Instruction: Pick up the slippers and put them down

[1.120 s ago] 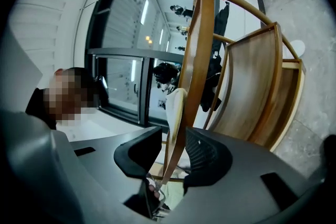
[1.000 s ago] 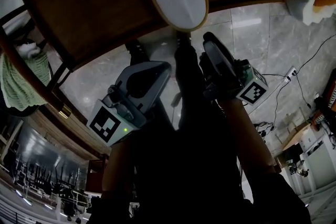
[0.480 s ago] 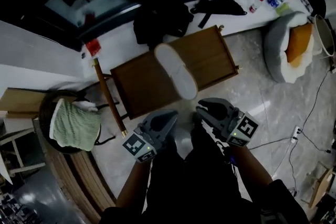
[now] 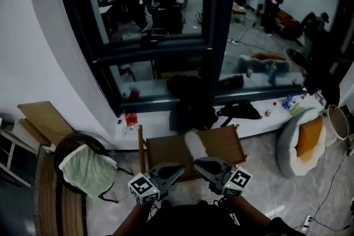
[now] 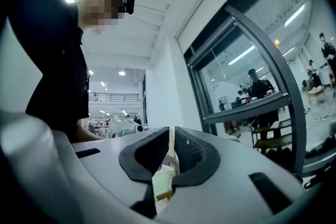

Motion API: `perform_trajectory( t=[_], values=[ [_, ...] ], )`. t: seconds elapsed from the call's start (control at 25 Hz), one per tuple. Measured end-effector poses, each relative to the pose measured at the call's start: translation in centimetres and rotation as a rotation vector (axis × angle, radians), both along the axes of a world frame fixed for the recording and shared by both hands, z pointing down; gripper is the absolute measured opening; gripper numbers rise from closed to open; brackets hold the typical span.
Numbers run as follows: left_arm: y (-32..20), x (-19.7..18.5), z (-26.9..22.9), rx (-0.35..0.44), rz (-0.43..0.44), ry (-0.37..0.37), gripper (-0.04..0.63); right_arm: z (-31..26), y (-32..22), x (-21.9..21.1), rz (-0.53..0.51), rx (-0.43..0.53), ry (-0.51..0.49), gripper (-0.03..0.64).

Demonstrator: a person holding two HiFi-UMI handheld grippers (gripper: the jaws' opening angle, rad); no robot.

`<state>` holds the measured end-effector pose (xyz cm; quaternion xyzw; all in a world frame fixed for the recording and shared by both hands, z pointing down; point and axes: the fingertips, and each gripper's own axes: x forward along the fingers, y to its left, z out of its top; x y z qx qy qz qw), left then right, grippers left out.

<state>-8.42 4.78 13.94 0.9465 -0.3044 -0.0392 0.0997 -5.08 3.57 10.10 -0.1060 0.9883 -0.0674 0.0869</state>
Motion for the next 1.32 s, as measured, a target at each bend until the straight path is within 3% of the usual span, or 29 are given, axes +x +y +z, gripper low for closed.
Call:
perform_trajectory(
  t=[0.4, 0.72, 1.04, 1.32],
  values=[
    [0.2, -1.7, -0.7, 0.067, 0.000, -0.028, 0.010, 1.7, -0.7, 0.0, 0.009, 0.005, 0.046, 0.037],
    [-2.0, 0.5, -1.4, 0.107, 0.107, -0.074, 0.011, 1.8, -2.4, 1.6, 0.082, 0.018, 0.039, 0.038],
    [-4.1, 3.5, 0.5, 0.092, 0.181, -0.087, 0.011, 3.1, -4.4, 3.3, 0.148, -0.030, 0.010, 0.038],
    [-6.1, 3.5, 0.7, 0.089, 0.160, -0.084, 0.010, 4.1, -5.4, 4.2, 0.140, -0.023, 0.047, 0.038]
  ],
)
